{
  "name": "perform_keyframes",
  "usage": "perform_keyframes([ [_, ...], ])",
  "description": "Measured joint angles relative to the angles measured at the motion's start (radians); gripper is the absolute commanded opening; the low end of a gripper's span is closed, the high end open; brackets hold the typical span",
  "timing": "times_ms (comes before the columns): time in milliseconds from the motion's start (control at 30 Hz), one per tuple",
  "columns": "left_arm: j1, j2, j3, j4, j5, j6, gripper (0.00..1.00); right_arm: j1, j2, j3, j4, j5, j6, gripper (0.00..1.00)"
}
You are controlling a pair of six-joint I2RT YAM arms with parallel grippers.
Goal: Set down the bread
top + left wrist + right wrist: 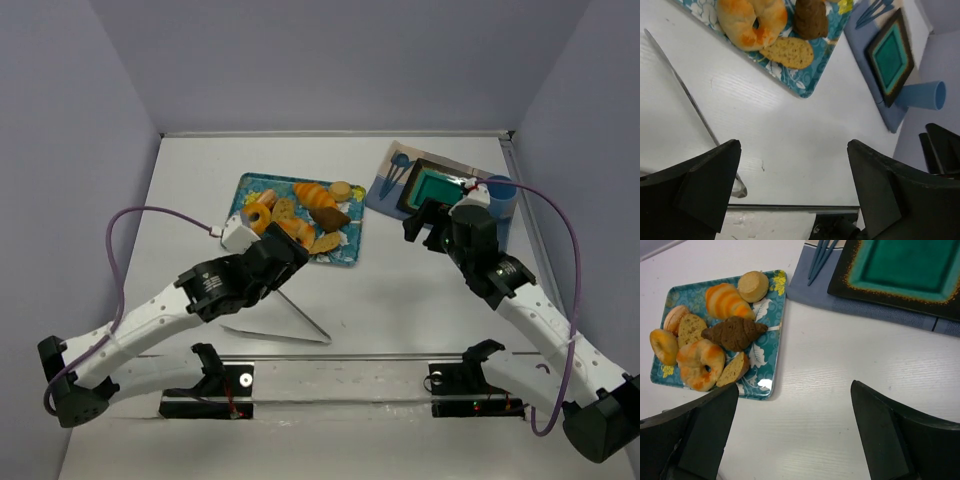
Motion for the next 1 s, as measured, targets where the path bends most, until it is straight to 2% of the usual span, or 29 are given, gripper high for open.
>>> perform_keyframes([
  [167,0.000,0.155,0.040,-0.148,0.116,-0.096,0.99,0.000,0.000,0.000,0.000,0.002,0.000,1.00],
  [300,0.000,0.179,0.021,-0.195,0.213,-0.123,0.99,0.000,0.006,-0.003,0.000,0.002,-0.001,1.00],
  [633,0.000,0.197,-0.262,-0.035,0.476,-0.175,0.99,0.000,0.085,-0.027,0.000,0.019,-0.004,1.00],
  [733,0.000,0.212,-0.317,0.018,0.491,-0.200,0.99,0.000,0.115,-0.028,0.000,0.002,-0.009,1.00],
  [1000,0.000,0.333,-0.284,0.093,0.450,-0.266,0.99,0.000,0.134,-0.028,-0.001,-0.018,-0.023,1.00],
])
